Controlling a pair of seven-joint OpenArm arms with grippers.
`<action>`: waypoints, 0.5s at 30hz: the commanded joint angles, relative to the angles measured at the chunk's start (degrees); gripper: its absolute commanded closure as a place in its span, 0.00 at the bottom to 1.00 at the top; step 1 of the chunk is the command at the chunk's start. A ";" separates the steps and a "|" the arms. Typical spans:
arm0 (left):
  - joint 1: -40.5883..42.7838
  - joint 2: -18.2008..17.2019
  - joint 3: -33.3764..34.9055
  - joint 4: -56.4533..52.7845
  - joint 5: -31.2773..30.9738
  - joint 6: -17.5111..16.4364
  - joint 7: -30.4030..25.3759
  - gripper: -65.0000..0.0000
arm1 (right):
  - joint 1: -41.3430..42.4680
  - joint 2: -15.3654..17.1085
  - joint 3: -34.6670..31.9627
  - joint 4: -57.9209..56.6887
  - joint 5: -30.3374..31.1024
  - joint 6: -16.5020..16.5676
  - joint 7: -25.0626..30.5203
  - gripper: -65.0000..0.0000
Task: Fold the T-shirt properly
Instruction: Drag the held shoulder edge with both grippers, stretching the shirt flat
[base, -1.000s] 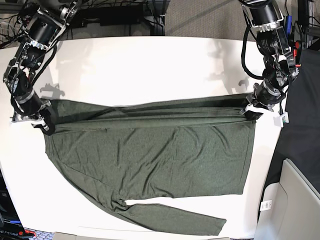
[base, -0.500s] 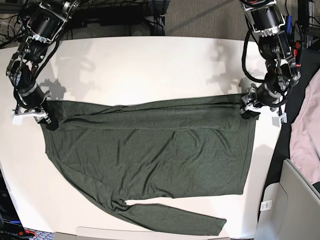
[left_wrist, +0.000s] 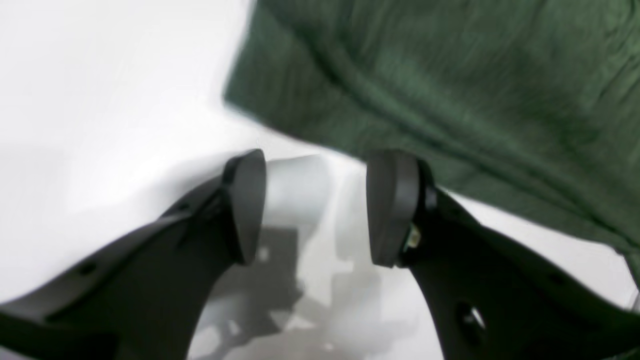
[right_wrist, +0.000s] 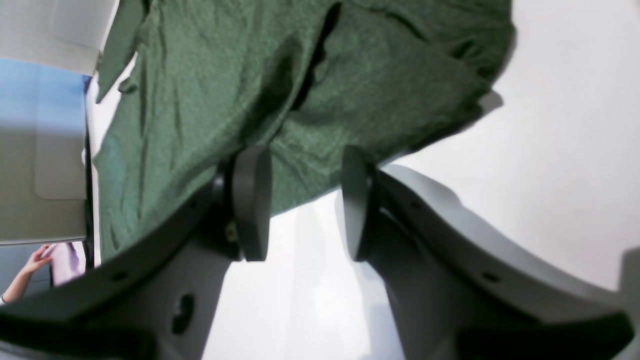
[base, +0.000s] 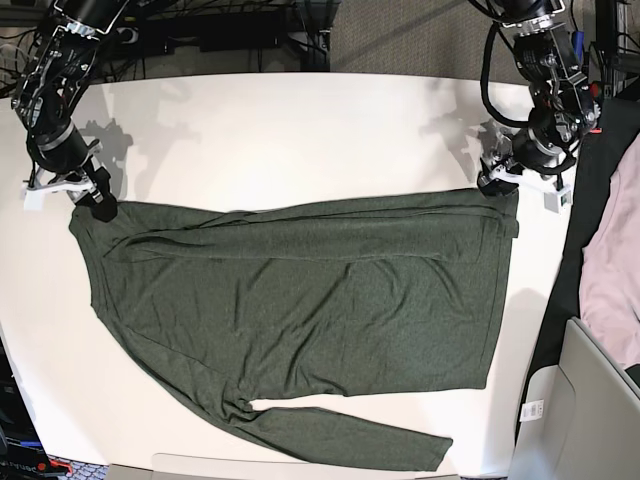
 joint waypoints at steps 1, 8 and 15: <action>-1.90 -0.53 -0.17 -0.08 -0.30 -0.01 0.07 0.51 | 0.34 0.91 0.18 1.15 1.28 0.50 0.89 0.64; -5.51 1.14 -0.17 -6.67 -0.30 -0.01 -0.02 0.51 | -0.45 0.73 1.68 1.06 1.10 0.50 0.89 0.64; -7.44 1.84 0.36 -9.05 -0.30 -0.27 -3.54 0.65 | -0.45 0.65 1.85 0.88 0.92 0.50 0.89 0.64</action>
